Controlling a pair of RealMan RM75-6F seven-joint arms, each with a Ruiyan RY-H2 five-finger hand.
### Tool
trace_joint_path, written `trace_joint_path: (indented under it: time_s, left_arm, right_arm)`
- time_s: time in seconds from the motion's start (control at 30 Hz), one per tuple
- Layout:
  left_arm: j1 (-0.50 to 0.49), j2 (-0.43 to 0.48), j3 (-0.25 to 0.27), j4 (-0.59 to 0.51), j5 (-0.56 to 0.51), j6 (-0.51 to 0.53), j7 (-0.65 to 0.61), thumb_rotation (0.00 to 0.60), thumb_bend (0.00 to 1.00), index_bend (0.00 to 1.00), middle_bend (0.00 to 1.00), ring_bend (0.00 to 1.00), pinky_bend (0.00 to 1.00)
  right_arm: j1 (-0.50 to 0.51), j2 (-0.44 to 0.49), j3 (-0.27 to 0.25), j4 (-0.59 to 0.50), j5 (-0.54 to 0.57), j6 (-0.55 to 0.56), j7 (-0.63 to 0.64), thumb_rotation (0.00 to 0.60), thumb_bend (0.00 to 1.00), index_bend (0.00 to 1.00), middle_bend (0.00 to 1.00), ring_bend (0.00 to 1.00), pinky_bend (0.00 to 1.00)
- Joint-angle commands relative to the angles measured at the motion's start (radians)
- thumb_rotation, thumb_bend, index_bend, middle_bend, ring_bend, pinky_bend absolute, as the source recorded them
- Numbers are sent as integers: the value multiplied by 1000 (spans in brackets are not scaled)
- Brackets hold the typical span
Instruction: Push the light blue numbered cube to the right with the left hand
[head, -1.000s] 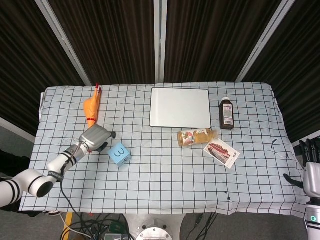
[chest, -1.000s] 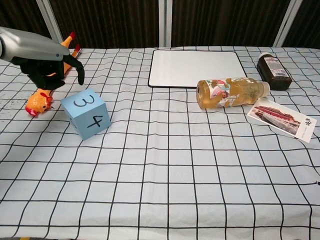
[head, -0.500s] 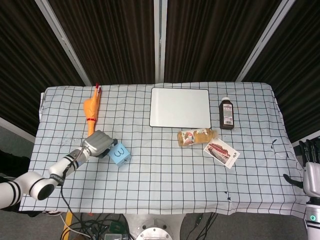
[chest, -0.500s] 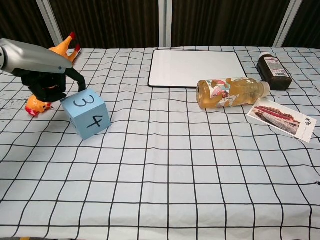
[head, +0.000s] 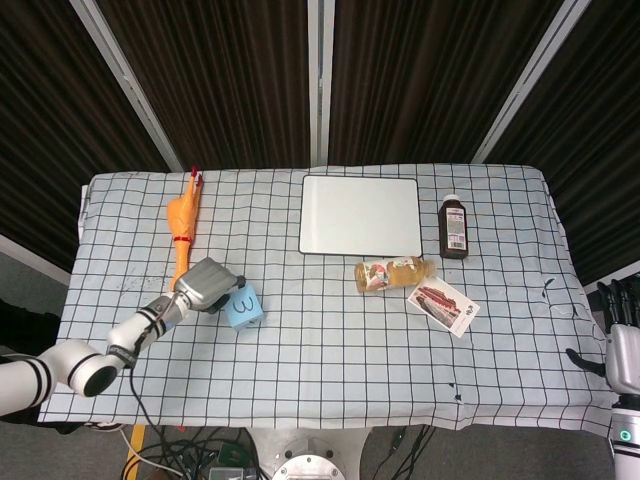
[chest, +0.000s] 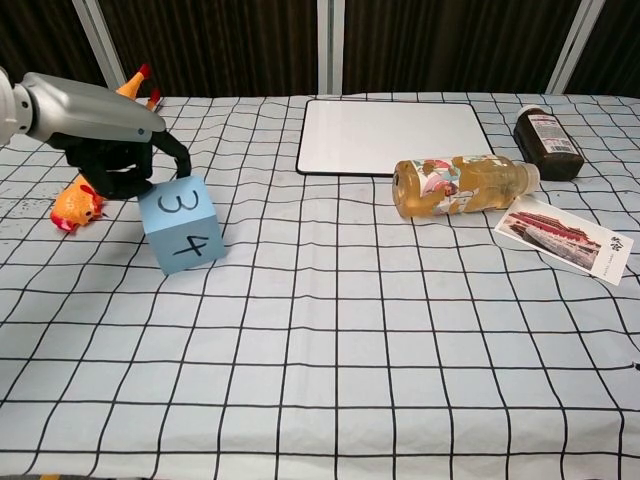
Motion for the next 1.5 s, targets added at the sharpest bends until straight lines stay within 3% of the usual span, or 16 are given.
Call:
trace_joint_path:
  time_s: [0.03,1.3,1.5]
  left_arm:
    - [-3,-5,-2,2,7,2,-4,600,531,322,791,789,729]
    - [-36,-49,-13,15,13,26,14,600,531,301,789,788,729]
    - [-25,-37,-26,7,11,77,28,600,531,289,789,788,729]
  right_arm:
    - [0,1,0,-1,0,0,0,600,0,0,0,0,0]
    - [-3,-4,2,21,16,-16,23,600,0,0,0,0,0]
    - [-6,-1,6,19,14,-7,30,600,0,0,0,0,0]
